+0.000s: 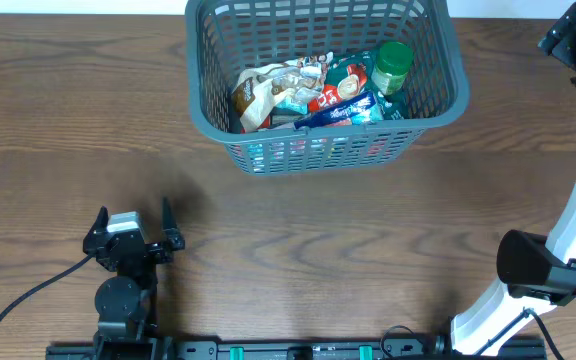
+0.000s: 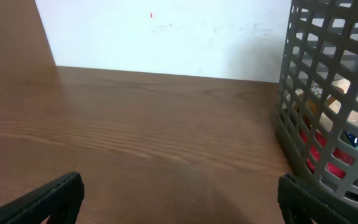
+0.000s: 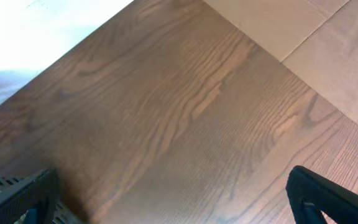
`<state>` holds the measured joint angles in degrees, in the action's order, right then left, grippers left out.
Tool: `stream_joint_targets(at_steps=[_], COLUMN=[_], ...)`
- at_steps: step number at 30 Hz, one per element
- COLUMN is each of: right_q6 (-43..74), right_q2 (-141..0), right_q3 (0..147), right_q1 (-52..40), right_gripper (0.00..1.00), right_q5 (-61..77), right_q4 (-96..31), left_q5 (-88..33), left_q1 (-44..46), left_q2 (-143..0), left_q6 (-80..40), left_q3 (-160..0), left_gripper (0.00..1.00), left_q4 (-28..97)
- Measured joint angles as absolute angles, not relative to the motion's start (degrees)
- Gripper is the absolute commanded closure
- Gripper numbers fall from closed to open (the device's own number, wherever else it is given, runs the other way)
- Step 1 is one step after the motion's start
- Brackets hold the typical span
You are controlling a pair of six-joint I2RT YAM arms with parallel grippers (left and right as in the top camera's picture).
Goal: Pack container
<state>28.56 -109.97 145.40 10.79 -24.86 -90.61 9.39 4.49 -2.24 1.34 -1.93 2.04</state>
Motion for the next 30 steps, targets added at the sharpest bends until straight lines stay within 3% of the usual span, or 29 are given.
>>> stream_joint_targets(at_steps=[30], right_q6=[28.6], right_q2=[-109.0], right_q3=[145.4], right_q1=[10.7], right_gripper=[0.01], right_q5=[-24.8], right_q4=[-90.6], left_q5=[9.4], left_q1=[4.5], left_q2=[-2.2], left_q6=[1.4], left_q3=[-1.9], left_gripper=[0.01], left_q4=[2.0])
